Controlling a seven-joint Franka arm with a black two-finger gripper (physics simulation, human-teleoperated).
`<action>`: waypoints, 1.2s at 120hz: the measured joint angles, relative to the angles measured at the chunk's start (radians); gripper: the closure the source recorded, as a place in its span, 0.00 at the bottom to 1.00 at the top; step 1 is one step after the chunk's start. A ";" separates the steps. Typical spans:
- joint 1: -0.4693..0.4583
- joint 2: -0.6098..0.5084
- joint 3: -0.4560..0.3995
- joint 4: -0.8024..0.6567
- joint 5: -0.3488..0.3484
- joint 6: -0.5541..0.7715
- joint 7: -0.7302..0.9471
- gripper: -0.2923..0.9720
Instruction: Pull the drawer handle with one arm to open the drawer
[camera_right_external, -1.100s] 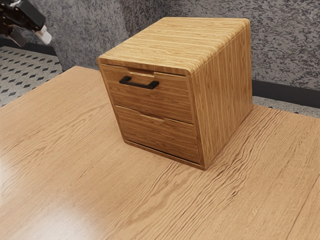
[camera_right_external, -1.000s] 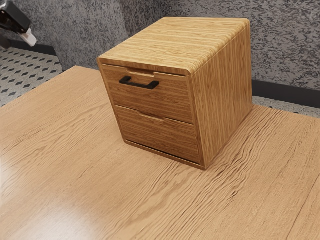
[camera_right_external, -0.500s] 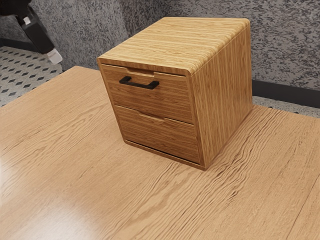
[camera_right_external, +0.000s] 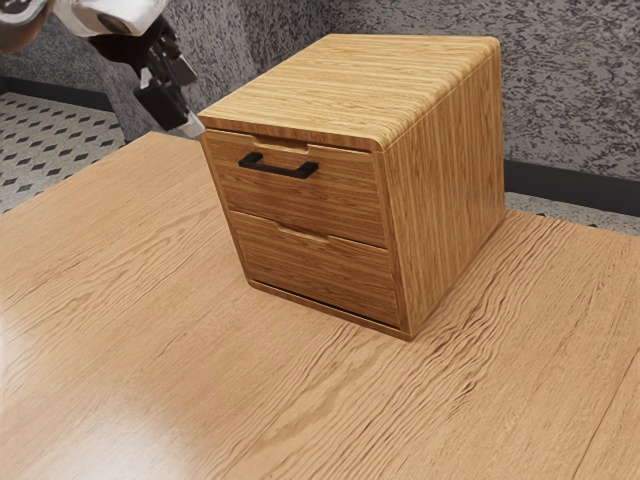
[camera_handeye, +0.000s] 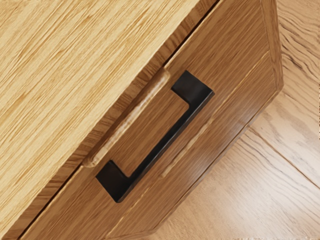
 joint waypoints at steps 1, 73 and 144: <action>-0.002 -0.001 0.000 -0.004 0.002 0.001 0.004 0.25; -0.028 0.018 -0.103 -0.091 0.070 0.070 0.211 0.25; -0.038 0.045 -0.117 -0.117 0.070 0.131 0.285 0.33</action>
